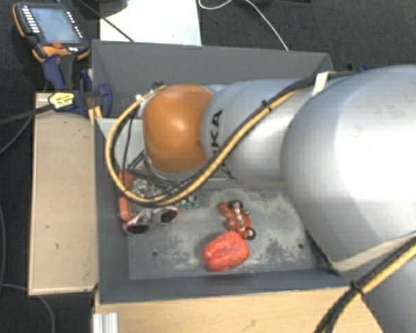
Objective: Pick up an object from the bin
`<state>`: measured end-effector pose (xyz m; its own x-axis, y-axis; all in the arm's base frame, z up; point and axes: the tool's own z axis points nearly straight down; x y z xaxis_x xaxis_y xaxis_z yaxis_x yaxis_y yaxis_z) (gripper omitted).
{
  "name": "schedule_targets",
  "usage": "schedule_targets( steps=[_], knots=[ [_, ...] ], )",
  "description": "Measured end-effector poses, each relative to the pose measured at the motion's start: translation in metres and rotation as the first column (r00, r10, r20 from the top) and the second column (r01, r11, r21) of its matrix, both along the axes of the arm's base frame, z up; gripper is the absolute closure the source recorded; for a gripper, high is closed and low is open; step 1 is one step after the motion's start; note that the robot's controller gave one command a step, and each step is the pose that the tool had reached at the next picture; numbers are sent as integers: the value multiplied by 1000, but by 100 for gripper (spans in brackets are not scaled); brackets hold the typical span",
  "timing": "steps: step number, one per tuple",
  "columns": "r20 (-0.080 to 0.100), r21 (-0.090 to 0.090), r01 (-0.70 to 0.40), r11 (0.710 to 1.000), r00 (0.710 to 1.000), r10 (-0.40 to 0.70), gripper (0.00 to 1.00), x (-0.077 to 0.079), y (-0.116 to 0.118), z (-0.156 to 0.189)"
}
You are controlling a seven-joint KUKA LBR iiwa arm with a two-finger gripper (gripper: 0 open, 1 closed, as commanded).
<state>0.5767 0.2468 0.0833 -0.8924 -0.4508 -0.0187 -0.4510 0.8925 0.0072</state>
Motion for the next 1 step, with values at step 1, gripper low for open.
schedule_targets(
  steps=[1],
  knots=[
    [-8,-3,1,1000,1000,-1,100,-2,-1,20]
  ],
)
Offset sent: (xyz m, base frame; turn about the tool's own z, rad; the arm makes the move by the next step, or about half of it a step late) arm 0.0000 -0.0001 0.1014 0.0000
